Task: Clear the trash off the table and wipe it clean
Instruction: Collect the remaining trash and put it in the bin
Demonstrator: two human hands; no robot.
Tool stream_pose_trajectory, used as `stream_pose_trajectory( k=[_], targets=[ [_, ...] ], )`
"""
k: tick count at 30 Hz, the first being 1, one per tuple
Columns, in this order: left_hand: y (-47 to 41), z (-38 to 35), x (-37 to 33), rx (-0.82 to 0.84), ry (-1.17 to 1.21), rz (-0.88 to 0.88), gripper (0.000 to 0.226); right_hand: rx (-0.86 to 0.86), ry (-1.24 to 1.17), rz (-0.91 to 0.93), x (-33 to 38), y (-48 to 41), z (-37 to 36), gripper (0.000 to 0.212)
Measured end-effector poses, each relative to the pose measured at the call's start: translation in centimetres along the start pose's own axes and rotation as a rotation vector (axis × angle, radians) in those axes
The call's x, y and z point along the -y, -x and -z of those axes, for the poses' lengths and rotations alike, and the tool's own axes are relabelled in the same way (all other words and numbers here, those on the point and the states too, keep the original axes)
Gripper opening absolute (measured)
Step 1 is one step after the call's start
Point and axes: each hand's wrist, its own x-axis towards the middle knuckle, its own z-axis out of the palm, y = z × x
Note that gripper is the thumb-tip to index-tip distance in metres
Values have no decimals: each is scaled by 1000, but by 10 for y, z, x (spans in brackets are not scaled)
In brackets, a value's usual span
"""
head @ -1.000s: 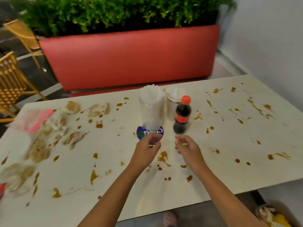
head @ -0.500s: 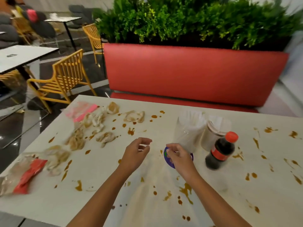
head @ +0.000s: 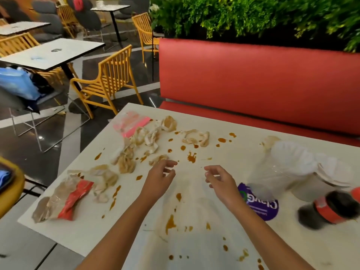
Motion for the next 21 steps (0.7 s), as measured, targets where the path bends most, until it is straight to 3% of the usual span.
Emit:
stream_pose_trajectory(
  k=[5, 14, 18, 21],
  targets=[
    [-35, 24, 43, 46, -192, -45, 23, -55, -22, -42, 8, -13, -39, 21],
    [-92, 19, 76, 265, -617, -183, 55, -173, -10, -99, 20, -35, -85, 22],
    [-92, 8, 85, 307, -810, -280, 46, -223, -18, -138, 18, -34, -87, 20],
    [-91, 7, 94, 252, -734, -335, 39, -248, 4, -159, 14, -34, -83, 17]
  ],
)
